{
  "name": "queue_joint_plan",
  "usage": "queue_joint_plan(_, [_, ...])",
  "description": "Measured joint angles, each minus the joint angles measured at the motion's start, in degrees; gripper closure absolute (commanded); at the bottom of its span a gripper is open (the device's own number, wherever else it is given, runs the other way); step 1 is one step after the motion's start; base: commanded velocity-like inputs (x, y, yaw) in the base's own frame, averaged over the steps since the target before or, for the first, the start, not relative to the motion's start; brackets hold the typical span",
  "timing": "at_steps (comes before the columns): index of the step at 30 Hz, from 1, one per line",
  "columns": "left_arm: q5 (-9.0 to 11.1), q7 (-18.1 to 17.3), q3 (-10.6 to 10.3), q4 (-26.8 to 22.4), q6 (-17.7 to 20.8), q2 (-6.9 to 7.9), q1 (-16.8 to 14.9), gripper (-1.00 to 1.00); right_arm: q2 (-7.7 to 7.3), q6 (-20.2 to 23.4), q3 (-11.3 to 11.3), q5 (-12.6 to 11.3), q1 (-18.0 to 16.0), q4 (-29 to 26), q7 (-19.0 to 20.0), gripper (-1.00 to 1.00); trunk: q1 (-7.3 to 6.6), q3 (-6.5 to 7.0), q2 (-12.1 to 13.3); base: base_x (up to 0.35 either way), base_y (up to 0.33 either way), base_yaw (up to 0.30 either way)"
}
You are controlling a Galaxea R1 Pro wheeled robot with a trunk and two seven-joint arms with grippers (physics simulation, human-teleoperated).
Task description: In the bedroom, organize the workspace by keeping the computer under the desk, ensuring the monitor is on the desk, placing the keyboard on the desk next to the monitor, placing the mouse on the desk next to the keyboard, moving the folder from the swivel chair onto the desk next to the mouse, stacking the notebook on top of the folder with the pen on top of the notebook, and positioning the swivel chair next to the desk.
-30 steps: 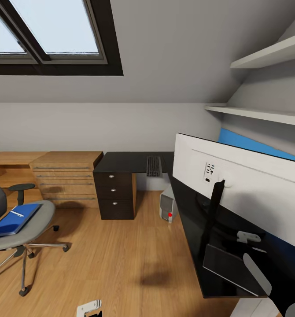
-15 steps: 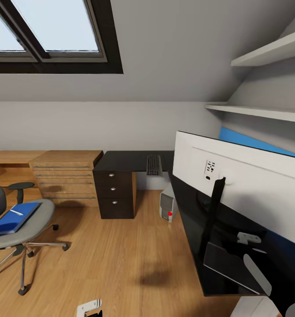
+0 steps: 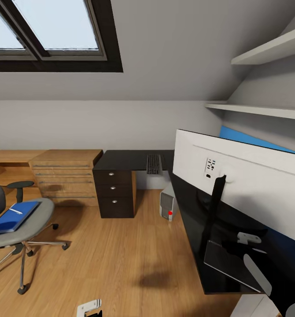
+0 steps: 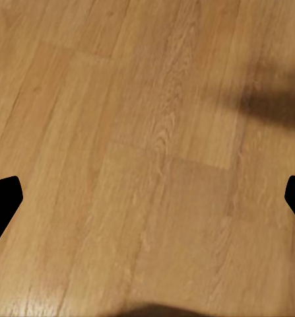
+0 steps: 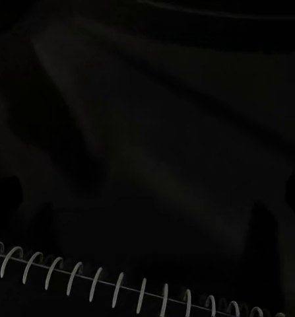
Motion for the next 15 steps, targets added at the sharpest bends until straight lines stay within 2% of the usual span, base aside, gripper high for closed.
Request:
queue_joint_plan(11, [0.0, 0.0, 0.0, 0.0, -0.1, 0.16, 0.0, -1.0, 0.01, 0.0, 0.0, 0.0, 0.0, 0.0, 0.0, -1.0, 0.0, 0.0, 0.0, -0.002, 0.0, 0.0])
queue_joint_plan(15, [0.0, 0.0, 0.0, 0.0, -0.2, 0.2, 0.0, -1.0, 0.01, 0.0, 0.0, 0.0, 0.0, 0.1, 0.0, -1.0, 0.02, 0.0, 0.0, -0.13, 0.0, 0.0])
